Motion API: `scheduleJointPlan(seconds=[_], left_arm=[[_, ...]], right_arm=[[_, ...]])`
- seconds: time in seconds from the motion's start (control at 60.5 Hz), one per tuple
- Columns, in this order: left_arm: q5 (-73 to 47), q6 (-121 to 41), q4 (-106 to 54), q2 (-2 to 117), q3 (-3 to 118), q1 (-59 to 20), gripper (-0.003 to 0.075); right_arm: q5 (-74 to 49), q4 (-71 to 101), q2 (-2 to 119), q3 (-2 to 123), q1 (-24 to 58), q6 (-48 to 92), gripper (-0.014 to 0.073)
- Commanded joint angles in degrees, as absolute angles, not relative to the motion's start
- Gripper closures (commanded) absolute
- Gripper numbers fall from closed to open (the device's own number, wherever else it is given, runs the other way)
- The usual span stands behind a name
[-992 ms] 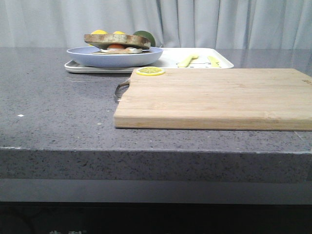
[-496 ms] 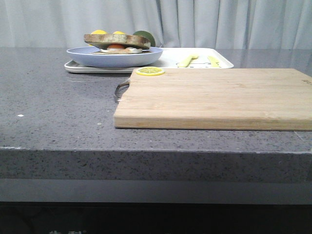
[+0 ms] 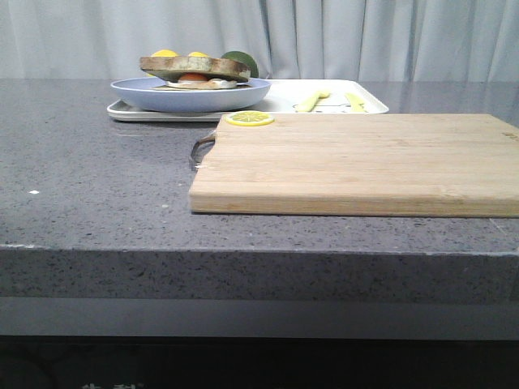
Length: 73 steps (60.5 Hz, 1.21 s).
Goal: Place bread and move sandwich to tray
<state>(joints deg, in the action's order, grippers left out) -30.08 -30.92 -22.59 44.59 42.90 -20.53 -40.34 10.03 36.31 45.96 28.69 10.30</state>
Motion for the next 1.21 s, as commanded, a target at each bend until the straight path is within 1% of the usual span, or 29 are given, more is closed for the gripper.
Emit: scheduleJointPlan(seconds=[0.0, 0.05, 0.198, 0.314, 0.413, 0.612, 0.744, 0.893, 1.042, 1.075, 1.191], left_arm=[[-26.1, -30.7, -23.7, 43.9, 44.2, -20.8, 0.0738], [-25.9, -30.7, -23.5, 43.1, 44.1, -20.8, 0.0738], [-25.6, -28.1, -15.9, 37.4, 41.5, -20.8, 0.0738], [-21.3, -14.3, -6.5, 30.6, 36.5, -19.4, 0.0738], [-17.7, -3.9, 0.0, 24.3, 30.1, -15.6, 0.0738], [-11.1, -3.1, -3.7, 10.2, 17.1, -5.5, 0.0738], [-7.9, 2.3, -4.1, 3.3, 10.0, -1.5, 0.0738], [-3.4, 6.6, -0.8, -0.5, 3.8, -0.8, 0.0738], [2.7, 10.0, 0.3, -1.5, -0.5, -0.8, 0.0738], [1.4, 10.0, 0.7, -1.5, -0.4, -0.8, 0.0738], [2.2, 10.0, 2.9, -1.5, -0.4, -0.8, 0.0738]], right_arm=[[-36.6, 9.9, 36.3, 47.3, 28.7, 10.5, 0.0661], [-36.6, 9.9, 36.3, 47.3, 28.7, 10.5, 0.0661], [-36.6, 9.9, 36.3, 47.3, 28.7, 10.5, 0.0661], [-36.6, 9.9, 36.3, 47.3, 28.7, 10.5, 0.0661], [-36.6, 9.9, 36.3, 47.3, 28.7, 10.5, 0.0661], [-36.6, 9.9, 36.3, 47.3, 28.7, 10.5, 0.0661], [-36.6, 9.9, 36.3, 47.3, 28.7, 10.5, 0.0661], [-36.6, 9.9, 36.3, 47.3, 28.7, 10.5, 0.0661], [-36.6, 9.9, 36.3, 47.3, 28.7, 10.5, 0.0661], [-36.6, 9.9, 36.3, 47.3, 28.7, 10.5, 0.0661], [-36.6, 9.9, 36.3, 47.3, 28.7, 10.5, 0.0661]])
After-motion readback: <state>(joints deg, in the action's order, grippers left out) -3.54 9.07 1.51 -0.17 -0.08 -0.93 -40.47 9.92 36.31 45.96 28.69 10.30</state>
